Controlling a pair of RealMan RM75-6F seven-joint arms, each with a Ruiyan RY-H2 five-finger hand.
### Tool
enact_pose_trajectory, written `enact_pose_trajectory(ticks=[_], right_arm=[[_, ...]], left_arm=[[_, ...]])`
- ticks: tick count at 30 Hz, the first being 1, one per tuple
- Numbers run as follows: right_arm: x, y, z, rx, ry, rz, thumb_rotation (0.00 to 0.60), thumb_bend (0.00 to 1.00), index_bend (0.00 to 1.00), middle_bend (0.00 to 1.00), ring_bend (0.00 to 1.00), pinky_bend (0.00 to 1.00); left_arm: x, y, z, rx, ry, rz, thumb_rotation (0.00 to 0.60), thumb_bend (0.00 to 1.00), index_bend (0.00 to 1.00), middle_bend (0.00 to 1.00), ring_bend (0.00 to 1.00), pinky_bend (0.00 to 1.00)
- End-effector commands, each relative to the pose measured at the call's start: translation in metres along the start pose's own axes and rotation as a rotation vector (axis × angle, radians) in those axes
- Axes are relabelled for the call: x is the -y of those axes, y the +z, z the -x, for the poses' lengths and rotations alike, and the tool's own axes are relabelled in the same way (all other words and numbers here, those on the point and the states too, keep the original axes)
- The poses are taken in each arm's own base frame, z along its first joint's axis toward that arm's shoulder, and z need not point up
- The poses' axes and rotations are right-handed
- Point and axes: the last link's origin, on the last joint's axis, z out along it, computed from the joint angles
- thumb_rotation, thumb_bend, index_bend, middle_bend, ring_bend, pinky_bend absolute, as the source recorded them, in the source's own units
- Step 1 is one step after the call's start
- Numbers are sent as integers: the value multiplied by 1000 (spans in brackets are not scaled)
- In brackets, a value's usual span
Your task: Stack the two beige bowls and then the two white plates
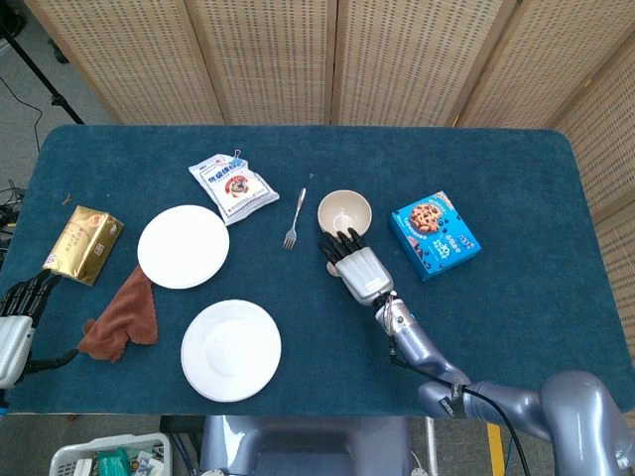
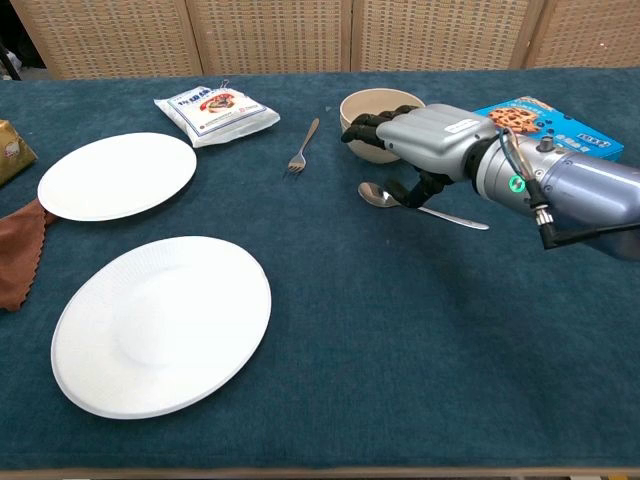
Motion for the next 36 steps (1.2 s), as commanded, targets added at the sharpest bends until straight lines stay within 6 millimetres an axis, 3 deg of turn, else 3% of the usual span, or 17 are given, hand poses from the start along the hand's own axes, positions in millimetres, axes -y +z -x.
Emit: enact_pose_trajectory(ticks=[1, 9, 14, 16, 18, 20, 21, 29, 36], right_arm=[[0, -1, -5, -23, 9, -3, 600, 634, 4, 0, 0, 0], [-5, -13, -31, -112, 53, -9, 600, 631, 4, 0, 0, 0], [-24, -42, -46, -184, 81, 9, 600, 596, 30, 0, 0, 0], [-37, -59, -46, -204, 99, 27, 600, 471, 22, 0, 0, 0], [-48, -73, -45, -210, 92, 42, 600, 171, 4, 0, 0, 0], [-64, -91, -42, -207, 77, 75, 600, 26, 0, 0, 0, 0], [-72, -102, -40, -196, 77, 95, 600, 0, 0, 0, 0, 0], [-114, -167, -34, -179, 101, 226, 600, 0, 0, 0, 0, 0], [-125, -219, -26, -207, 205, 319, 600, 0, 0, 0, 0, 0]], left_arm=[[0, 0, 0, 0, 1, 0, 600, 3, 20, 0, 0, 0], [-1, 0, 4, 18, 10, 6, 600, 3, 20, 0, 0, 0], [-3, 2, 11, 43, 25, 23, 600, 7, 21, 0, 0, 0], [-6, 2, 16, 60, 53, 50, 600, 10, 30, 0, 0, 0], [-8, 3, 22, 76, 90, 91, 600, 12, 42, 0, 0, 0], [-12, 2, 32, 100, 94, 138, 600, 12, 50, 0, 0, 0], [-14, 2, 37, 113, 92, 165, 600, 13, 52, 0, 0, 0], [-22, 0, 57, 124, 150, 312, 600, 35, 66, 0, 0, 0], [-29, -10, 74, 160, 160, 385, 600, 41, 72, 0, 0, 0]])
